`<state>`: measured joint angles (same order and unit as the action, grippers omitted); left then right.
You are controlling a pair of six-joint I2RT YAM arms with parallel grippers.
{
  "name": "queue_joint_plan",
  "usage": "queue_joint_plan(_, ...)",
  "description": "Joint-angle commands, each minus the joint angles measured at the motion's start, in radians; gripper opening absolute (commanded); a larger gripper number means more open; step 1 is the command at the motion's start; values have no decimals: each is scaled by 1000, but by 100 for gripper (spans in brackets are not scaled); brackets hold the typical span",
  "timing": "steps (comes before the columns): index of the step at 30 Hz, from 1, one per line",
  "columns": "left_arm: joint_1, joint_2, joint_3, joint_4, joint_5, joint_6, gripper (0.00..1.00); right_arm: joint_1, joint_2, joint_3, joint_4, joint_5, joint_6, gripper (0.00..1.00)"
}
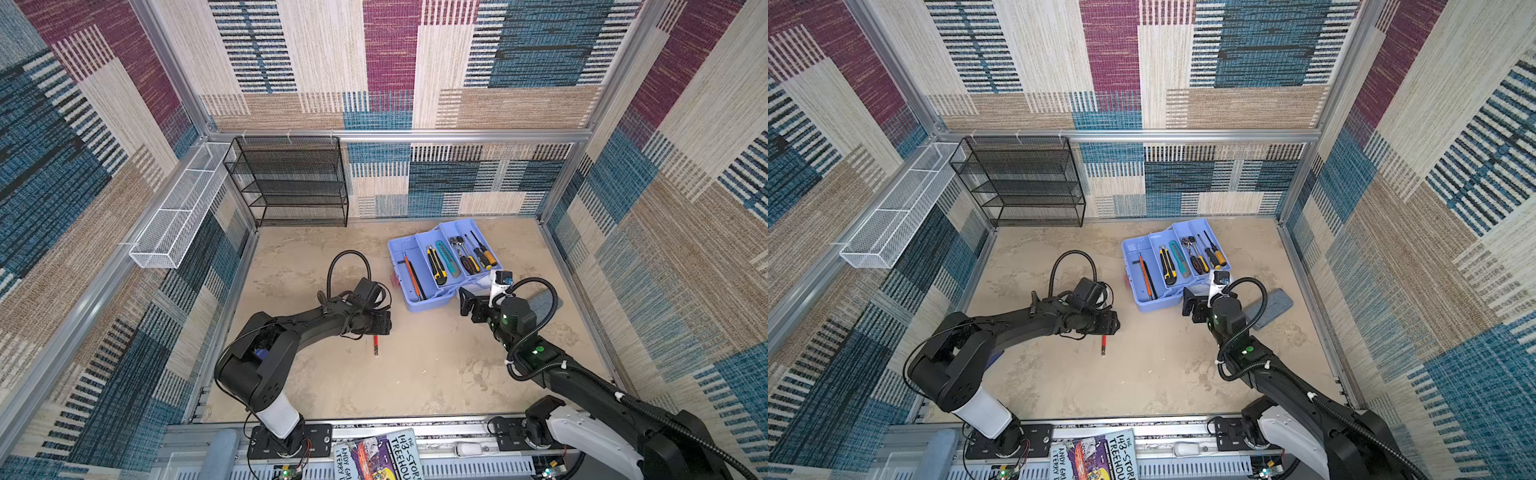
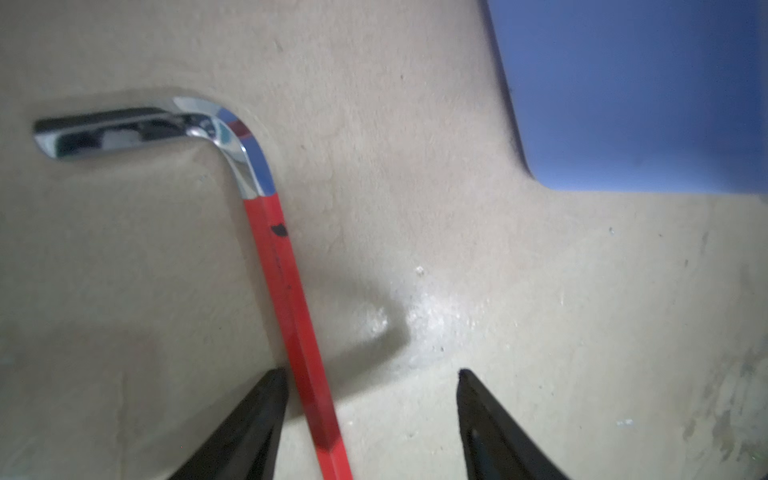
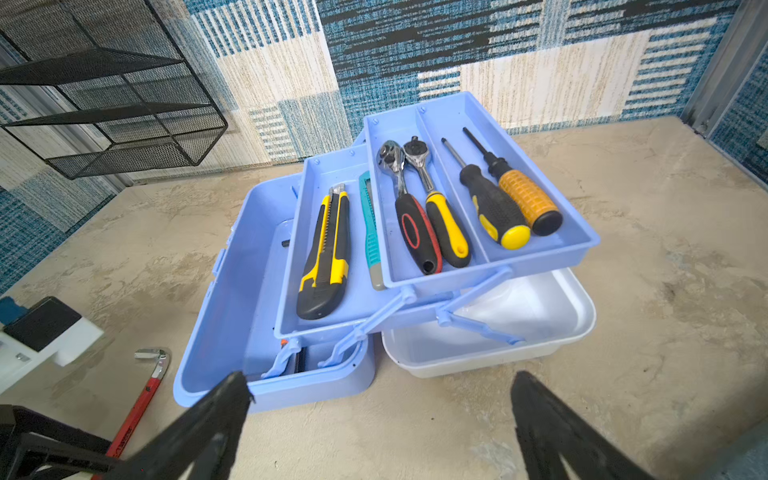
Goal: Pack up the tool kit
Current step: 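Move the left gripper back to the red hex key and grasp it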
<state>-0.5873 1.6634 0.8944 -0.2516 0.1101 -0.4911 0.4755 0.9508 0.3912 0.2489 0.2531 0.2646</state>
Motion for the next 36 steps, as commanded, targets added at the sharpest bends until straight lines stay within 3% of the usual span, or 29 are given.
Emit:
queue_joint_plan(1, 3, 27, 7, -108, -61, -23, 66, 0, -10, 1, 25, 2, 1, 100)
queue_joint_plan(6, 3, 62, 46, -153, -91, 0, 56, 1, -32, -11, 21, 19, -7, 100)
queue_joint_plan(19, 3, 59, 5, -117, -62, 10, 10, 0, -4, -11, 41, 9, -3, 100)
queue_joint_plan(25, 3, 60, -5, -100, -51, 9, 2, 0, -21, -5, 34, 14, -16, 100)
queue_joint_plan(36, 7, -50, -26, -40, 14, -39, 0, -1, -15, -3, 35, 12, -11, 100)
